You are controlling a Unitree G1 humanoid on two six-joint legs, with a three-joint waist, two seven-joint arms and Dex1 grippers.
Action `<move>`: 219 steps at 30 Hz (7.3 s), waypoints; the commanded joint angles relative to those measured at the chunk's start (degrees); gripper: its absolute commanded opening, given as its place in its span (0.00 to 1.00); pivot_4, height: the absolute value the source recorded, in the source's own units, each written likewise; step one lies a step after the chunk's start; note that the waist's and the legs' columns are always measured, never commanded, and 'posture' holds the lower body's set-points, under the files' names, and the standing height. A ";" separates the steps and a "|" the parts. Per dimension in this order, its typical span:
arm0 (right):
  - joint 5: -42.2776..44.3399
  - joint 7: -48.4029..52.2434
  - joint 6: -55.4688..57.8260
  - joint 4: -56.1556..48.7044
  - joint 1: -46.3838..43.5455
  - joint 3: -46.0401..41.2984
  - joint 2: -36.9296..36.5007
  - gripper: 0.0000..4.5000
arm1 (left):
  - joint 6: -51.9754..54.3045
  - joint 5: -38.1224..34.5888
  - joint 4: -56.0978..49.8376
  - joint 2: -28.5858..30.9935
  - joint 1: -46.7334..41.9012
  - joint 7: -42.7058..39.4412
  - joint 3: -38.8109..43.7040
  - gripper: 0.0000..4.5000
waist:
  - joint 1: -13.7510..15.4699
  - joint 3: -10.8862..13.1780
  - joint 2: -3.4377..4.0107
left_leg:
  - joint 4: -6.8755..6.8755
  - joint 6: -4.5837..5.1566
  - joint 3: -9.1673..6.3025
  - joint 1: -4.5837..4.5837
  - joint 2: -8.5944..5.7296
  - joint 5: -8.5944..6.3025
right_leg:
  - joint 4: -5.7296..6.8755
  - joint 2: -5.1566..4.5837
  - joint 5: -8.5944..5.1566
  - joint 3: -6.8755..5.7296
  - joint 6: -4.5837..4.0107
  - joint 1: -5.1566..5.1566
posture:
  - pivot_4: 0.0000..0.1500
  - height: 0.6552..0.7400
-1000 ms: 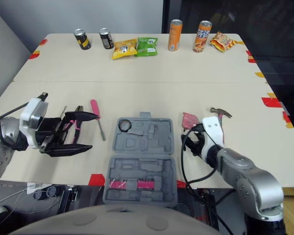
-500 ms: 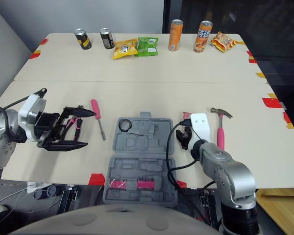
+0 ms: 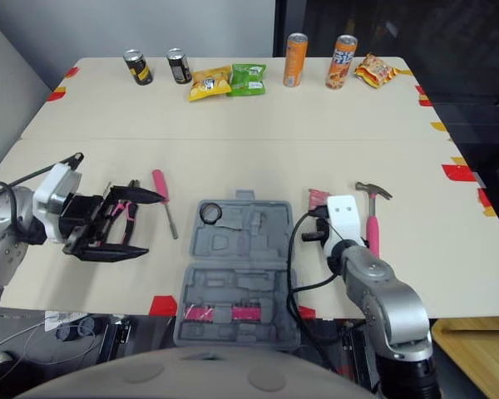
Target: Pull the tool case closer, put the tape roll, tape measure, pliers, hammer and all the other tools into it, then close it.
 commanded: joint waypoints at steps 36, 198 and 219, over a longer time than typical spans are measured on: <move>1.24 29.57 -26.07 -9.03 40.05 -6.37 -18.28 0.13 | 12.49 -6.17 -18.54 -2.65 4.75 15.56 2.09 1.00 | 0.14 -0.05 -0.02 | -0.15 0.35 -0.13 0.02 0.01 -0.21 | -0.21 0.06 -0.04 -0.03 0.01 0.08 | 1.00 1.00; -4.83 50.78 -33.81 29.83 -26.23 15.12 -17.05 0.43 | -9.41 0.86 -3.12 -10.47 21.65 8.63 10.64 1.00 | 0.39 0.04 0.06 | 0.57 -0.05 -0.63 -0.03 0.77 -0.04 | 0.91 0.69 -0.42 -0.52 -0.96 -0.08 | 1.00 1.00; -2.20 49.01 -56.58 47.92 -21.52 8.52 -7.11 0.43 | -8.60 0.79 0.61 -13.65 21.06 13.98 11.94 1.00 | -0.16 -0.87 -0.38 | -0.25 -0.36 -0.59 1.64 0.71 -0.24 | 0.33 0.73 -0.52 -0.51 -1.03 1.45 | 1.00 1.00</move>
